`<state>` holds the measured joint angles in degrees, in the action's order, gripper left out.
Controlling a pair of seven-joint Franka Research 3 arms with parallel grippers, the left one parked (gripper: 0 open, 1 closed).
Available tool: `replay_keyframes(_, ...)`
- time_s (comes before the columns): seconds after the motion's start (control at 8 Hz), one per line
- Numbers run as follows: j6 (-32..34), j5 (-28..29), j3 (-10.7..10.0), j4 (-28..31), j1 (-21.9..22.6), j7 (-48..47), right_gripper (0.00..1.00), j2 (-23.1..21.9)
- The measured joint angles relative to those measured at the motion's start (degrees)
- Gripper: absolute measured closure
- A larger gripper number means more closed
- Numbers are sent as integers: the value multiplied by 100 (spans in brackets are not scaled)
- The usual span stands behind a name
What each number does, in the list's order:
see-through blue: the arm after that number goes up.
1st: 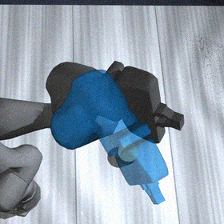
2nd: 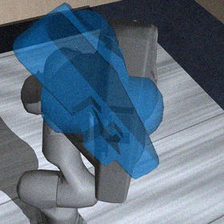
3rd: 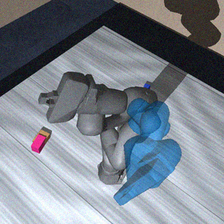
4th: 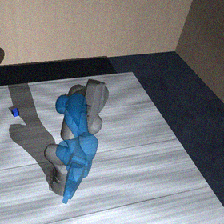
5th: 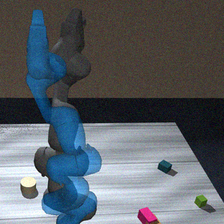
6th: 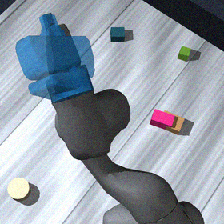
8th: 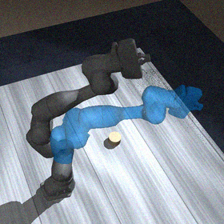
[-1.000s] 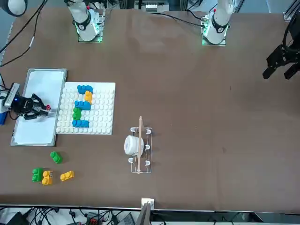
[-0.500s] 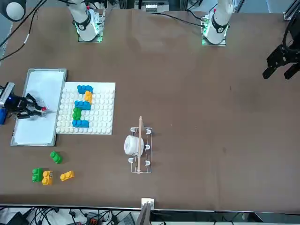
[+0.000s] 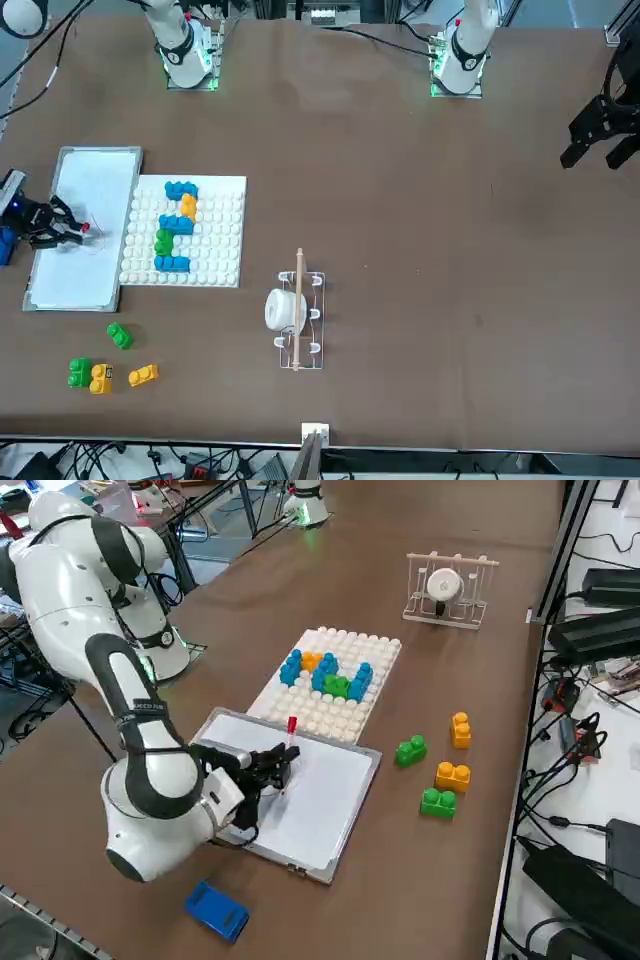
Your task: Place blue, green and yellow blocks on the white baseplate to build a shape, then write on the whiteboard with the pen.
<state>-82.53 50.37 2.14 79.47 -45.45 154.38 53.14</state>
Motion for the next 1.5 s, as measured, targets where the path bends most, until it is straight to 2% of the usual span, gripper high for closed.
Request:
replay_keyframes(0.38, -240, 100, 136, -84, 370, -108, 82, 106)
replay_keyframes(1.12, -466, 557, 141, -252, 922, -355, 82, 142)
replay_keyframes(1.38, -446, 400, 96, -461, 916, -509, 82, 109)
replay_keyframes(1.5, -415, 90, 86, -640, 884, -665, 82, -26)
